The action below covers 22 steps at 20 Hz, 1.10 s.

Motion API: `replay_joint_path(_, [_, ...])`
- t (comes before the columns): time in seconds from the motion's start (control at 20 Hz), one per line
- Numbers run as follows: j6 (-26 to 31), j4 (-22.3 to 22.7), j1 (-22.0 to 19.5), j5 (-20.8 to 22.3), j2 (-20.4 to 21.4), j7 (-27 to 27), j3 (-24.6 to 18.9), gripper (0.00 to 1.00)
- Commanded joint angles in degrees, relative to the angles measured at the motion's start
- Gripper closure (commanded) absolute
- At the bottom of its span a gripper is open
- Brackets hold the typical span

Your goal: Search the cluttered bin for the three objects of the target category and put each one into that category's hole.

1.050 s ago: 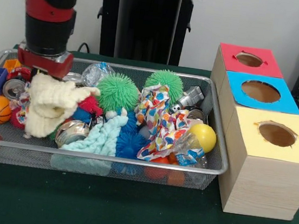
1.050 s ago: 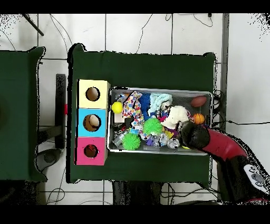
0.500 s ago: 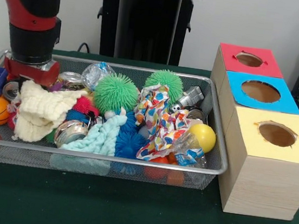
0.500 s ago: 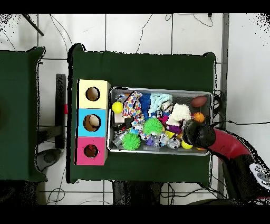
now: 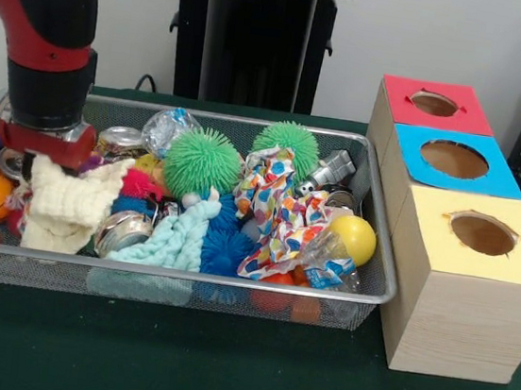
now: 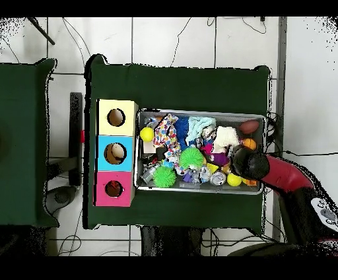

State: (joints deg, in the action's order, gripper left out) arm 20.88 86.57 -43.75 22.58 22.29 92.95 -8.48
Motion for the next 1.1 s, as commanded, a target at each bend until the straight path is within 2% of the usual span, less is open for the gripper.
replay_joint_path(0.05, [6.66, -20.39, -4.76, 7.71, -16.17, -20.78, -12.18, 0.0])
replay_joint_path(0.3, [12.27, -26.13, -6.54, 9.49, -19.44, -27.17, -17.3, 0.0])
replay_joint_path(0.6, [15.06, -25.26, -5.77, 11.87, -16.87, -25.26, -17.56, 0.0])
replay_joint_path(0.75, [18.09, -23.25, -4.21, 11.74, -13.42, -22.08, -16.1, 0.0])
replay_joint_path(1.1, [23.07, -13.23, -0.91, 9.63, -0.29, -14.51, -12.81, 0.0])
